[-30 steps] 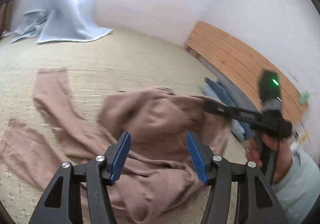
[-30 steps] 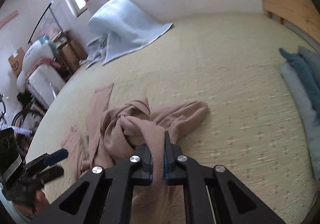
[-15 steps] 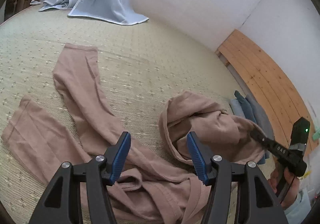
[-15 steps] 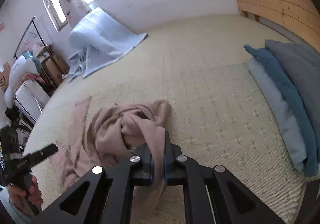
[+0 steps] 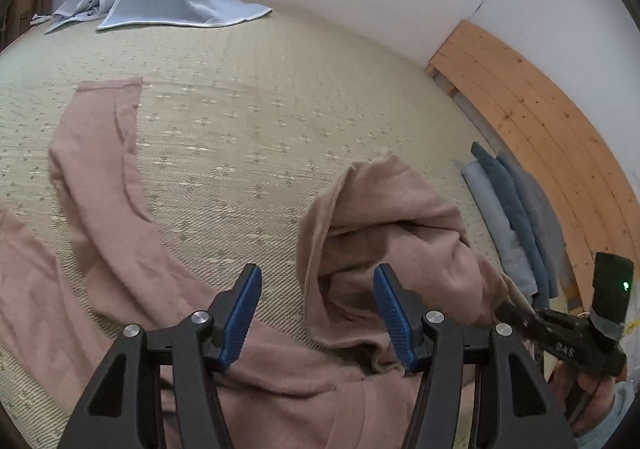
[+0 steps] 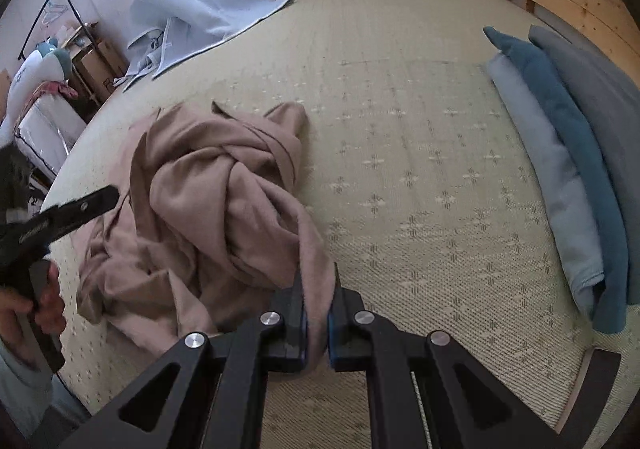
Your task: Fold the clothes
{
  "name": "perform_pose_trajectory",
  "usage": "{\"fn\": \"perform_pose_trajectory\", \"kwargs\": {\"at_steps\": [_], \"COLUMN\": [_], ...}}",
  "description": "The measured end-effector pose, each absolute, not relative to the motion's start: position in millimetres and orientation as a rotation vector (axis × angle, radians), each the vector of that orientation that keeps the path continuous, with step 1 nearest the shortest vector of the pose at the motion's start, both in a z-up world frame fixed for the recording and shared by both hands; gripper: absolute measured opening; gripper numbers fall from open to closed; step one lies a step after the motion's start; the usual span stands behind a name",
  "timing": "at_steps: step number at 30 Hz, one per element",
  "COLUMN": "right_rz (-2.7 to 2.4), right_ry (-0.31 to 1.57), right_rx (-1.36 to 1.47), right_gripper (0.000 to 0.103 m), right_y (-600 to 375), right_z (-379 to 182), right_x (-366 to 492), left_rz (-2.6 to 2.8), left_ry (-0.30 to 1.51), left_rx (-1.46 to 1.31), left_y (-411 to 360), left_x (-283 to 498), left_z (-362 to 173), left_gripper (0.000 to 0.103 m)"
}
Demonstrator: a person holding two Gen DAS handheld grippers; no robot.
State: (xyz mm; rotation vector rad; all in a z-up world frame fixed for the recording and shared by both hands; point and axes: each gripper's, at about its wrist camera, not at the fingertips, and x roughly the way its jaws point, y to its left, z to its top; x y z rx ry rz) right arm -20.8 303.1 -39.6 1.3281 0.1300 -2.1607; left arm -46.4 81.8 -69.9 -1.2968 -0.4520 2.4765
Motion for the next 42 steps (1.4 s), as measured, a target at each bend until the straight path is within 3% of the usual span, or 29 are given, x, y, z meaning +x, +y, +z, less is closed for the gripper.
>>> {"fn": "perform_pose_trajectory", "kwargs": {"at_steps": [15,22,25,30,32,34,42], "right_rz": [-2.066,-2.052,-2.062,-2.097,-2.134,-2.184,-2.245], "right_ry": [0.197,0.211,0.207,0.166,0.122,0.063,-0.193], "right_rx": [1.373,1.364,1.355,1.326,1.304,1.271,1.140], "right_gripper": [0.007,0.009,0.013,0.018,0.036,0.046,0.052], "right_y": [312,315,317,323,330,337,356], "right_z": [-54,-52,-50,-41,-34,-27,1], "right_x": [-8,-6,-6,-9,-11,-14,-19], "left_rz": [2.508,2.517,2.498,2.477,2.465,2.442,2.308], "left_ry": [-0.425,-0.347,-0.336,-0.306,-0.307,-0.308,-0.266], "left_rx": [-1.253,-1.264,-1.231,-1.161,-1.136,-1.098,-0.969], "left_y": [104,116,119,125,127,130,152], "left_x": [-58,-57,-54,-46,-43,-37,-8], "left_z": [-77,-78,-76,-66,-62,-56,-32], "left_gripper": [0.060,0.017,0.007,0.003,0.003,0.002,0.002]}}
